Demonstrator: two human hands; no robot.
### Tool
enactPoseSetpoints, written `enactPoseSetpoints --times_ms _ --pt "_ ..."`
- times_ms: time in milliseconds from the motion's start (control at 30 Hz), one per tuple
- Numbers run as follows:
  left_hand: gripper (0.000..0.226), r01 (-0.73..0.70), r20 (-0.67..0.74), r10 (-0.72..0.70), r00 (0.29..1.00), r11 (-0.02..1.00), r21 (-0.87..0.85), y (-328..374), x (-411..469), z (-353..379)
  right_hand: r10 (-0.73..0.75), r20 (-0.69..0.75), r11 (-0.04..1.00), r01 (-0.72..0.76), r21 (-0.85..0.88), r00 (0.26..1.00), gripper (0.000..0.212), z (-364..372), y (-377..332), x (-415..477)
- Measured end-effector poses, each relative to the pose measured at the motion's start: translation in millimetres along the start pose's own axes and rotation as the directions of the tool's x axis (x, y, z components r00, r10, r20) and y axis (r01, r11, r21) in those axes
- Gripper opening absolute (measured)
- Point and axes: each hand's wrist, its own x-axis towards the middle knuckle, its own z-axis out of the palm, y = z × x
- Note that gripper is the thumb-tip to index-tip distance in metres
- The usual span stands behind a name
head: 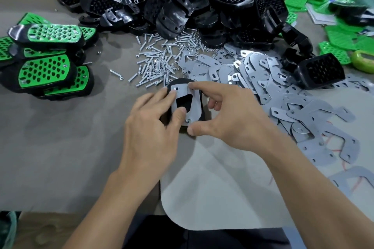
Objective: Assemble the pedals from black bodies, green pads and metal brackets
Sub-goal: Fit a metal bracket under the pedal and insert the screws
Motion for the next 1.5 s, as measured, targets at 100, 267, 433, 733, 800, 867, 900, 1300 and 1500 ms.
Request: enactPoseSetpoints --times_ms 100,267,433,733,800,867,900,1300,1500 --pt "0.047 -0.085 0.022 0.085 0.996 0.996 0.035 -3.5 -2.5 2.4 0.005 0.028 0.999 -0.006 0.033 1.0 0.092 -3.3 1.0 2.3" --pt "0.05 -0.214 0.068 0.21 0.975 0.975 0.059 -9.5 3.2 -0.6 -0.014 0.021 1.0 0.014 -0.018 1.0 0.092 0.4 -2.1 -0.6" --pt "0.043 -0.287 0.17 0.258 0.951 0.941 0.18 -5.8 11.3 -9.2 -0.012 0.179 0.997 0.024 -0.067 0.984 0.055 -34.8 -14.7 23.8" --pt "0.048 -0.207 0.259 0.138 0.956 0.944 0.258 3.5 9.5 -22.0 -0.152 0.099 0.844 0.181 -0.505 0.983 0.014 -10.6 -50.1 134.3" --pt "0.051 -0.174 0.247 0.116 0.962 0.958 0.228 2.2 6.9 -21.9 -0.171 0.115 0.781 0.206 -0.589 0.979 0.019 0.3 -48.1 145.1" --pt "0.053 -0.152 0.235 0.1 0.967 0.964 0.217 3.0 3.3 -20.1 -0.169 0.086 0.787 0.187 -0.588 0.982 0.014 5.8 -46.7 150.4" --pt "0.053 -0.148 0.229 0.097 0.969 0.965 0.216 4.0 1.9 -19.1 -0.169 0.066 0.786 0.174 -0.594 0.983 0.009 7.8 -47.3 150.8" --pt "0.044 -0.246 0.293 0.144 0.945 0.903 0.351 11.0 5.6 -23.9 -0.154 -0.295 0.961 0.073 -0.267 0.943 0.008 -14.0 -43.1 112.0" --pt "0.033 -0.409 0.328 0.272 0.905 0.77 0.49 12.2 9.7 -26.3 -0.168 -0.019 0.975 0.163 -0.148 0.986 0.014 -40.0 -31.7 58.8"
